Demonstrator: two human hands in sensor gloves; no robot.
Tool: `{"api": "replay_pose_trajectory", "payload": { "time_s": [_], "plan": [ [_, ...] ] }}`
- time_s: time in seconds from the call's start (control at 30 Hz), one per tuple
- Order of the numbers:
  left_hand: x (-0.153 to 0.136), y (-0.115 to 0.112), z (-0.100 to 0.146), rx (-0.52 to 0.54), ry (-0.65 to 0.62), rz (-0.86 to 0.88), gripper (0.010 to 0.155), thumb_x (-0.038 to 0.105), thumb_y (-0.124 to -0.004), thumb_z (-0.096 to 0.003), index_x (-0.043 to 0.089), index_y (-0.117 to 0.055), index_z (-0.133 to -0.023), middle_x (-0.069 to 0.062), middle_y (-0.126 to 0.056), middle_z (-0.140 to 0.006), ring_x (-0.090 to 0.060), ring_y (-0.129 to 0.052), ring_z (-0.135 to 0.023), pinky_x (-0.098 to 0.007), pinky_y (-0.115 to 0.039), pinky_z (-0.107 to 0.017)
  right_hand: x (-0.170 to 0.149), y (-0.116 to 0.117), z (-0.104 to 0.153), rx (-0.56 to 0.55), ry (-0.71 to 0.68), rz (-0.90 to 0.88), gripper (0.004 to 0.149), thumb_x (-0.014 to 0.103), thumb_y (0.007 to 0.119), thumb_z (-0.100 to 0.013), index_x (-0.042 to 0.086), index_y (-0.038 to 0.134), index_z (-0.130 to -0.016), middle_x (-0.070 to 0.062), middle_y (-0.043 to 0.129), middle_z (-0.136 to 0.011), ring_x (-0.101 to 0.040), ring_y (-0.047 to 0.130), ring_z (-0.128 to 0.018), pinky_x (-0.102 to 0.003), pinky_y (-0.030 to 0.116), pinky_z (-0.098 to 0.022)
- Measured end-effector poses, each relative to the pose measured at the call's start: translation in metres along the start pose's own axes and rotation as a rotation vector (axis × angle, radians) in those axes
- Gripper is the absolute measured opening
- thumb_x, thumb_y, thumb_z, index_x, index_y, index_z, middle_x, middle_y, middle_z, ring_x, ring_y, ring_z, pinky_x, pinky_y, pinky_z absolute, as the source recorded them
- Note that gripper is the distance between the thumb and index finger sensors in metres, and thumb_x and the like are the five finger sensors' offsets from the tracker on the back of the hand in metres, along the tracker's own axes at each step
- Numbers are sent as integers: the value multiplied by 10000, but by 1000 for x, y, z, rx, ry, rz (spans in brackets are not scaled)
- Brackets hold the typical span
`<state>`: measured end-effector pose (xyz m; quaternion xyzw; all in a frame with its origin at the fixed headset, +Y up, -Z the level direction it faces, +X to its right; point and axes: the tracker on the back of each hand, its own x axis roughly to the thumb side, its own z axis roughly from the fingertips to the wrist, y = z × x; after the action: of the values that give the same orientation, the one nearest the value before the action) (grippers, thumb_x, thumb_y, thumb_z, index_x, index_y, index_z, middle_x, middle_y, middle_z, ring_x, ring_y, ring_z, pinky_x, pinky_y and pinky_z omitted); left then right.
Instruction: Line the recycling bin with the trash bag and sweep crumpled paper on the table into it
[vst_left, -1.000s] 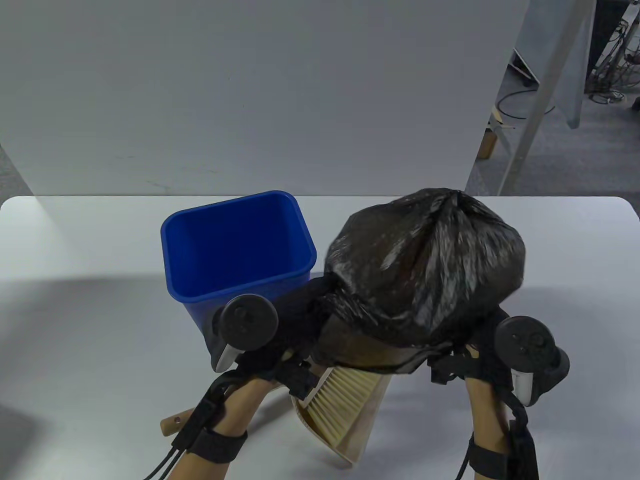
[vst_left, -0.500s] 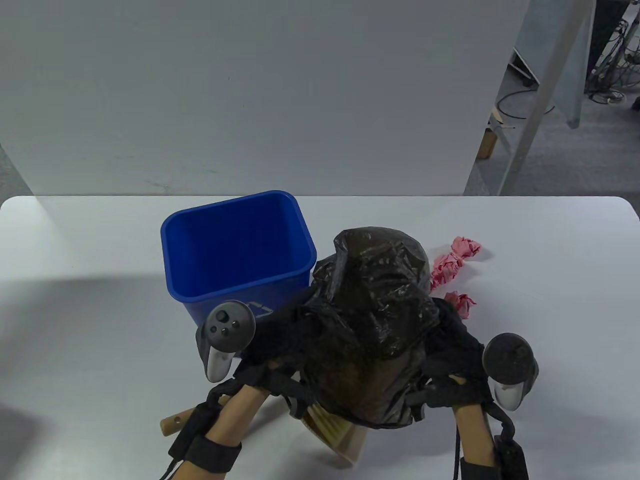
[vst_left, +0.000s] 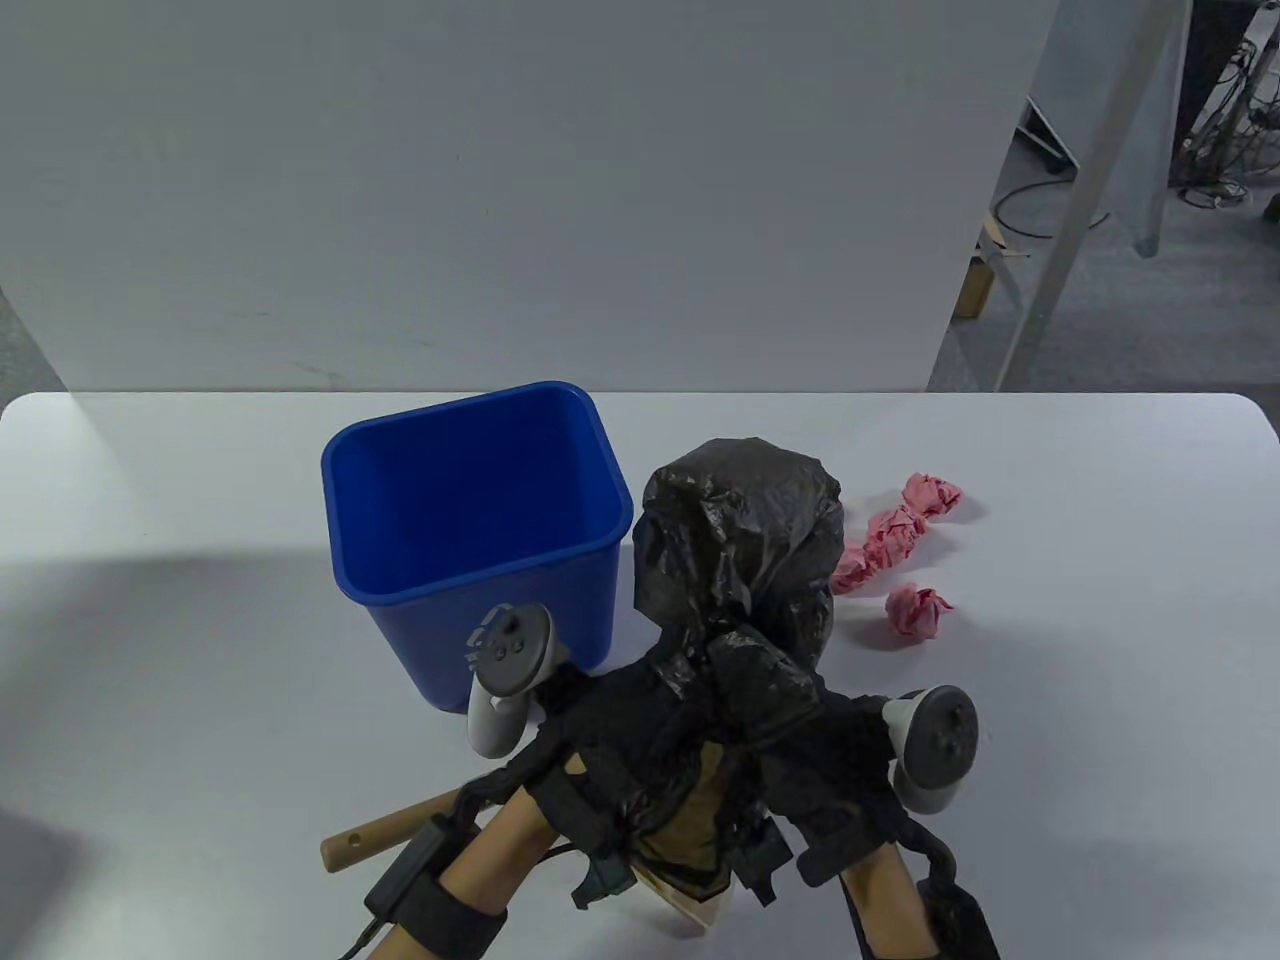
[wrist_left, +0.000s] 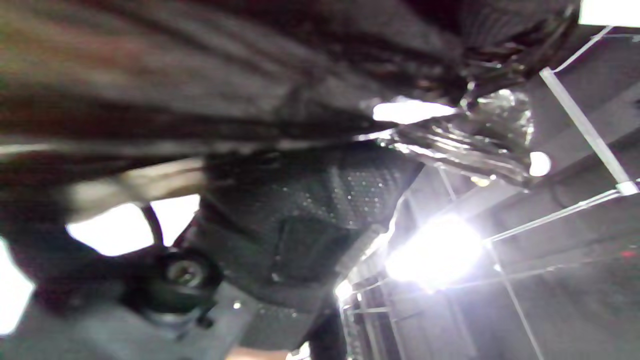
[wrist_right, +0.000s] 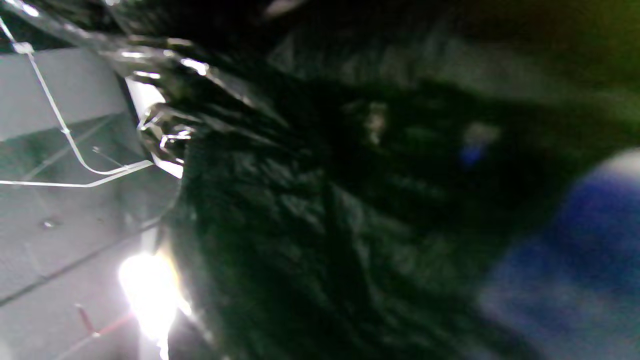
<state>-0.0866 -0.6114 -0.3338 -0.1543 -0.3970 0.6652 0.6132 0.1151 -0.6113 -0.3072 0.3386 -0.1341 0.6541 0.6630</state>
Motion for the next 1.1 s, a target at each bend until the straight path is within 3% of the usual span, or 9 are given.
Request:
{"api": "replay_pose_trajectory", "payload": {
  "time_s": [0.37,0.47,0.6,0.77,0.97,1.1],
  "plan": [
    [104,23,34,179,-325,-120,612,545,-573,-610,575,-304,-1159,85,-84,-1289,-494,-218,-1188,-803,-446,-722,83,60,-73,142,-201,66,421,458,585,-625,271,735,-971,-164,276,-1247,-623,203,-992,-843,384,-566],
    [126,34,48,240,-343,-207,614,545,-569,-612,562,-311,-1168,73,-96,-1294,-498,-228,-1188,-805,-452,-716,90,76,-91,187,-224,51,417,462,584,-625,285,731,-972,-159,277,-1250,-628,203,-991,-841,385,-571],
    [148,54,67,301,-275,-316,620,545,-567,-618,543,-311,-1183,55,-83,-1296,-515,-214,-1180,-814,-443,-706,81,97,-114,265,-206,-41,420,465,585,-628,291,720,-986,-147,293,-1254,-622,234,-1005,-829,425,-593],
    [149,74,77,352,-196,-351,623,551,-559,-622,523,-317,-1195,39,-73,-1296,-534,-206,-1169,-819,-451,-696,54,115,-127,295,-148,-150,424,464,587,-630,292,714,-996,-134,290,-1258,-603,232,-1022,-820,428,-613],
    [119,109,64,388,-64,-186,624,552,-550,-626,513,-309,-1200,36,-46,-1292,-538,-175,-1163,-823,-432,-694,13,119,-145,253,20,-190,420,465,584,-633,291,720,-990,-142,300,-1260,-599,242,-1029,-817,425,-616],
    [102,129,57,472,31,-62,626,547,-537,-631,487,-298,-1207,24,-49,-1291,-544,-171,-1159,-826,-412,-690,-13,122,-162,235,158,-203,423,468,577,-634,287,713,-991,-156,314,-1255,-598,262,-1029,-814,429,-614]
  ]
}}
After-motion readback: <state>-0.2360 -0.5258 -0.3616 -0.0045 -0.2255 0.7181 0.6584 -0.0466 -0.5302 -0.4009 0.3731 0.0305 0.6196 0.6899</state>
